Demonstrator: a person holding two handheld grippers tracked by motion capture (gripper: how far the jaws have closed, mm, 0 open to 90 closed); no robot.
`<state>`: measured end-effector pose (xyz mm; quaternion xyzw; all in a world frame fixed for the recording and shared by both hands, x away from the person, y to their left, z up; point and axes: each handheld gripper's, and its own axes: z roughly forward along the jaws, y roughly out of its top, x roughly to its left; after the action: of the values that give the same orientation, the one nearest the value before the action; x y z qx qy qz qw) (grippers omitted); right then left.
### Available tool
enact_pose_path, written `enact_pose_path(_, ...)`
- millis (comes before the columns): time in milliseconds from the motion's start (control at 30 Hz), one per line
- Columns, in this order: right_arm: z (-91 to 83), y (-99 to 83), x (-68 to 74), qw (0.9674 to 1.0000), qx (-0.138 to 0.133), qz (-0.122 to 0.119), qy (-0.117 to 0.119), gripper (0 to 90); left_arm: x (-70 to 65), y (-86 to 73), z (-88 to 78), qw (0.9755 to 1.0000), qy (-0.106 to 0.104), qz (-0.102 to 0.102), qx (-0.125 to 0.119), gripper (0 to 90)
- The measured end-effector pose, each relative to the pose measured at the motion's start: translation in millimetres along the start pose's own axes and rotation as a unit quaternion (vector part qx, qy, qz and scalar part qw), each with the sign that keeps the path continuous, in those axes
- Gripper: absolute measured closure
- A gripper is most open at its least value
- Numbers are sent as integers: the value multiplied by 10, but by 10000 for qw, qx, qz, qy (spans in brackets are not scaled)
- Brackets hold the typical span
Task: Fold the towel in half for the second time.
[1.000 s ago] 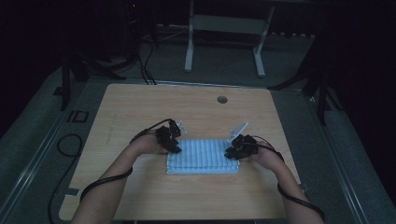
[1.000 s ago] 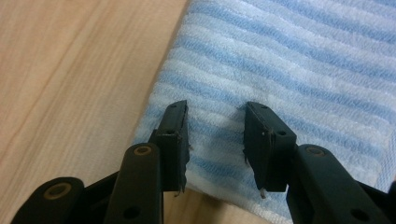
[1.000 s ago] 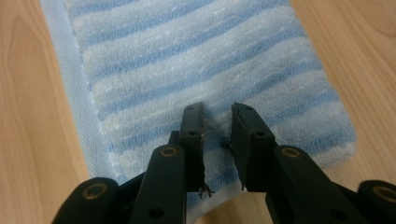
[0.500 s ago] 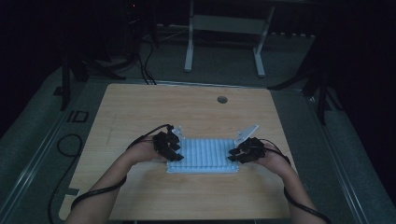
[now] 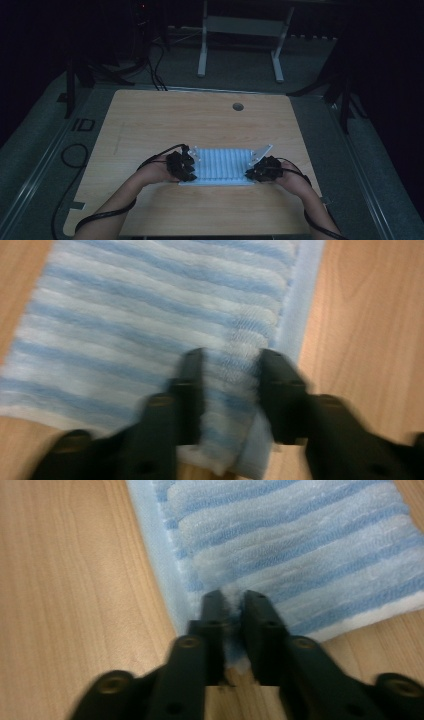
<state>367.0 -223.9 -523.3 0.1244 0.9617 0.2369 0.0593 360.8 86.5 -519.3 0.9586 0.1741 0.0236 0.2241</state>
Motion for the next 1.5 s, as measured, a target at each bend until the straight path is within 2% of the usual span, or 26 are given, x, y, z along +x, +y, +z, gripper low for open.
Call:
enact_pose_path(33, -9, 13, -1, 10000, -3, 28, 39, 864, 11, 6, -5, 9999, -54, -113, -58, 828)
enact_pose_path(133, -43, 26, -13, 10000, -50, 52, 44, 868, 12, 38, -84, 9997, 58, -92, -217, 857)
enact_pose_path(267, -168, 61, -3, 9997, -222, 67, 10, 868, -29, 78, -261, 9989, 180, 4, -424, 870)
enact_pose_path(333, -252, 85, 38, 9995, -315, 21, -40, 868, -45, 78, -345, 9987, 171, 21, -483, 870)
enact_pose_path(367, -326, 98, 92, 9991, -435, -8, -27, 868, -61, 68, -378, 9984, 247, 79, -512, 869)
enact_pose_path(400, -326, 98, 92, 9991, -435, -8, -27, 868, -71, 56, -399, 9982, 257, 23, -544, 869)
enact_pose_path(433, -355, 100, 121, 9987, -499, -52, -57, 868, -83, 32, -407, 9985, 170, 12, -521, 867)
enact_pose_path(567, -385, 74, 242, 9984, -549, -65, 61, 866, -147, -76, -386, 9988, 147, 70, -453, 858)
enact_pose_path(633, -367, 49, 316, 9982, -582, -97, 115, 865, -170, -139, -374, 9989, 45, 30, -462, 858)
enact_pose_path(700, -325, 29, 402, 9978, -598, -119, 244, 846, -194, -202, -346, 9993, -94, 63, -364, 816)
enact_pose_path(767, -281, 11, 486, 9974, -588, -178, 369, 744, -219, -265, -314, 9992, -275, 136, -270, 707)
enact_pose_path(800, -262, 1, 517, 9972, -583, -190, 418, 681, -238, -291, -302, 9992, -250, 167, -245, 607)
enact_pose_path(867, -256, -22, 554, 9972, -643, -199, 331, 584, -252, -337, -292, 9993, -144, 40, -332, 476)
enact_pose_path(1000, -284, -97, 516, 9941, -1056, 170, 180, 480, -245, -415, -295, 9969, -7, -356, -699, 336)
enact_pose_path(1067, -276, -131, 483, 9925, -1178, 302, 134, 445, -250, -443, -293, 9962, 71, -319, -806, 243)
enact_pose_path(1133, -265, -152, 468, 9910, -1282, 375, 33, 383, -255, -453, -287, 9935, 165, -444, -1035, 229)
enact_pose_path(1167, -259, -158, 457, 9900, -1332, 456, 25, 344, -258, -456, -293, 9919, 252, -487, -1148, 186)
enact_pose_path(1200, -252, -167, 440, 9888, -1397, 531, -13, 268, -260, -462, -297, 9901, 310, -500, -1272, 165)
enact_pose_path(1233, -252, -176, 438, 9880, -1438, 566, -47, 220, -266, -478, -301, 9859, 365, -563, -1534, 164)
enact_pose_path(1300, -244, -205, 422, 9855, -1573, 633, -65, 143, -266, -500, -290, 9813, 488, -655, -1740, 129)
enact_pose_path(1333, -239, -220, 410, 9830, -1680, 739, -112, 140, -270, -517, -268, 9788, 567, -698, -1840, 106)
enact_pose_path(1367, -231, -240, 391, 9801, -1788, 853, -149, 137, -267, -535, -243, 9781, 641, -702, -1854, 75)
enact_pose_path(1400, -216, -256, 380, 9787, -1824, 917, -222, 131, -264, -554, -212, 9772, 718, -744, -1854, 51)
enact_pose_path(1433, -202, -269, 370, 9789, -1799, 932, -276, 122, -250, -597, -165, 9749, 869, -848, -1868, 33)
enact_pose_path(1467, -174, -296, 344, 9773, -1803, 1010, -471, 123, -247, -610, -159, 9738, 897, -889, -1893, 29)
enact_pose_path(1500, -172, -305, 339, 9764, -1817, 1047, -508, 123, -236, -636, -149, 9711, 955, -985, -1951, 30)
